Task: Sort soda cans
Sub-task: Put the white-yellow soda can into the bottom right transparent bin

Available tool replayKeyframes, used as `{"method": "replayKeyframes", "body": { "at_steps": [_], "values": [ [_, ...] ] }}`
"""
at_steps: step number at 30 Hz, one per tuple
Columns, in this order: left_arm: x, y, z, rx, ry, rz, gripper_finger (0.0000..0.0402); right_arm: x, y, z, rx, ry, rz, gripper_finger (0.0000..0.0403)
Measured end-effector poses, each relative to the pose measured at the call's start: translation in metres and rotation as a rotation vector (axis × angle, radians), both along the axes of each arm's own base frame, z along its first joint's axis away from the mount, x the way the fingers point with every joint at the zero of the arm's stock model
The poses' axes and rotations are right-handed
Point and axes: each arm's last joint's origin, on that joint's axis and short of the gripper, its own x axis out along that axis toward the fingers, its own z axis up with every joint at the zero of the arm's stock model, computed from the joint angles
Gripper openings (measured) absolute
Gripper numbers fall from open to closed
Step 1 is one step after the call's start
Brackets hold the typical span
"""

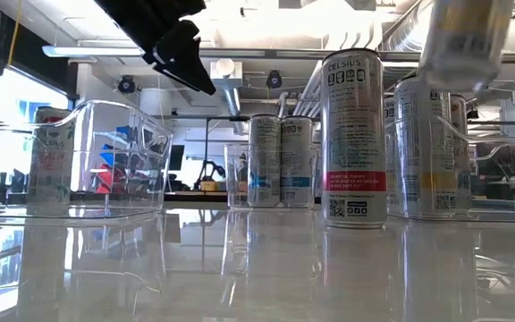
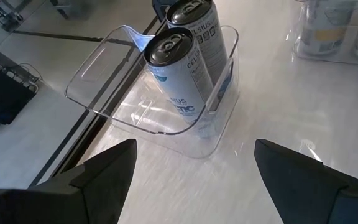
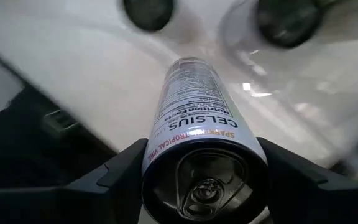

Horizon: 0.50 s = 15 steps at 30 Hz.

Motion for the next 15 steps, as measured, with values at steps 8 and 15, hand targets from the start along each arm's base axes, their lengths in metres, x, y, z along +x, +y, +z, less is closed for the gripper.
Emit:
{"method": "replayKeyframes", "body": {
  "at_steps": [8,15],
  "values": [
    [0.0,-0.001,0.0,-0.005,0.002,-0.009,0.0321,0.005,-0.017,0.001,0.071,0.029,0.072,0.0241],
    [0.0,-0.001,0.0,-0.009,0.003,-0.014,0.0321,-0.004,-0.018,0.006,0.113,0.013,0.04,0.0241]
  ]
}}
